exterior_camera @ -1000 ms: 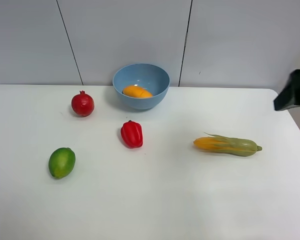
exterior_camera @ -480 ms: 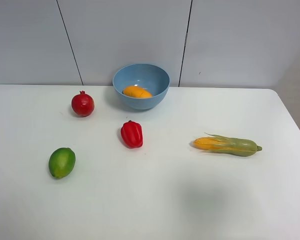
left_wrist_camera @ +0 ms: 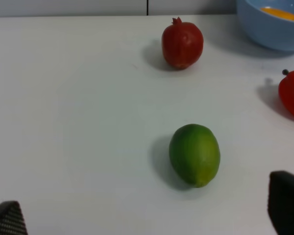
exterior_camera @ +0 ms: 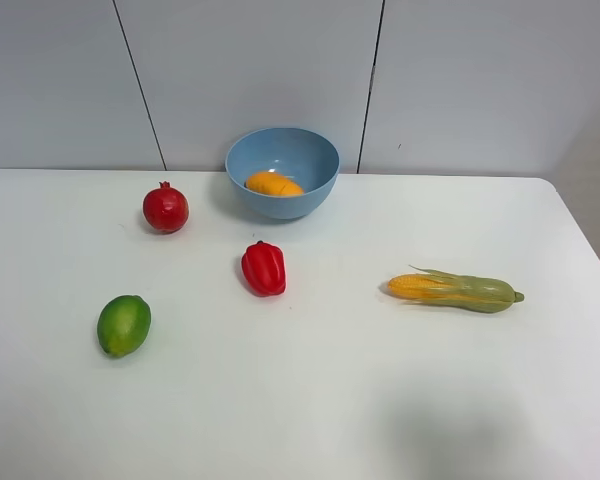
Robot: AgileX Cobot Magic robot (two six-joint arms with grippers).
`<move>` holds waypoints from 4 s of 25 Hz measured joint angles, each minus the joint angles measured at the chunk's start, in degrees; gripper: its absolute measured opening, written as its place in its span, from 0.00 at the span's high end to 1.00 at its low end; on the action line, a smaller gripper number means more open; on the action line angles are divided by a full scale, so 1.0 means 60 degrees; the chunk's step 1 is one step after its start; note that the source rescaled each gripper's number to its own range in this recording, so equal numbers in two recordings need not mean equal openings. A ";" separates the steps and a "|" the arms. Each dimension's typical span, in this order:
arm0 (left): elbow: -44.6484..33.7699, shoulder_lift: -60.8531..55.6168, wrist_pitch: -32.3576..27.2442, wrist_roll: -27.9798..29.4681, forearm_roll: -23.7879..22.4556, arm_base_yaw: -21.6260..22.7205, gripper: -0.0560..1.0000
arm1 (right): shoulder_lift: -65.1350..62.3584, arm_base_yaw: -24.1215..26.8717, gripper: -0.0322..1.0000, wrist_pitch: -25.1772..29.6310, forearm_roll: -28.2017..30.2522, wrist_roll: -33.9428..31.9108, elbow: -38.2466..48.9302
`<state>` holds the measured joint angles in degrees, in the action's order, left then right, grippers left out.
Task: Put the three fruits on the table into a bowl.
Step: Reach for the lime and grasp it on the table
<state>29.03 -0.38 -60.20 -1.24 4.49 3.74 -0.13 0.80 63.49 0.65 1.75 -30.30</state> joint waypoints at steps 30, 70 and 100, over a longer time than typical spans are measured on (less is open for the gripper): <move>0.0000 0.0000 0.0000 0.0000 0.0000 0.0000 0.00 | 0.0000 0.0000 0.00 -0.0388 -0.0021 -0.0342 0.0236; 0.3831 0.9101 0.0545 0.1364 -0.0010 -0.0608 0.00 | 0.0000 0.0000 0.00 -0.0388 -0.0028 -0.0342 0.0236; 0.1819 1.3871 0.4519 0.3133 -0.0749 -0.3848 0.00 | 0.0000 0.0000 0.00 -0.0388 -0.0109 -0.0342 0.0236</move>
<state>39.94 82.84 -33.09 17.56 0.00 -19.35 -0.13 0.80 61.16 0.00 -0.30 -28.88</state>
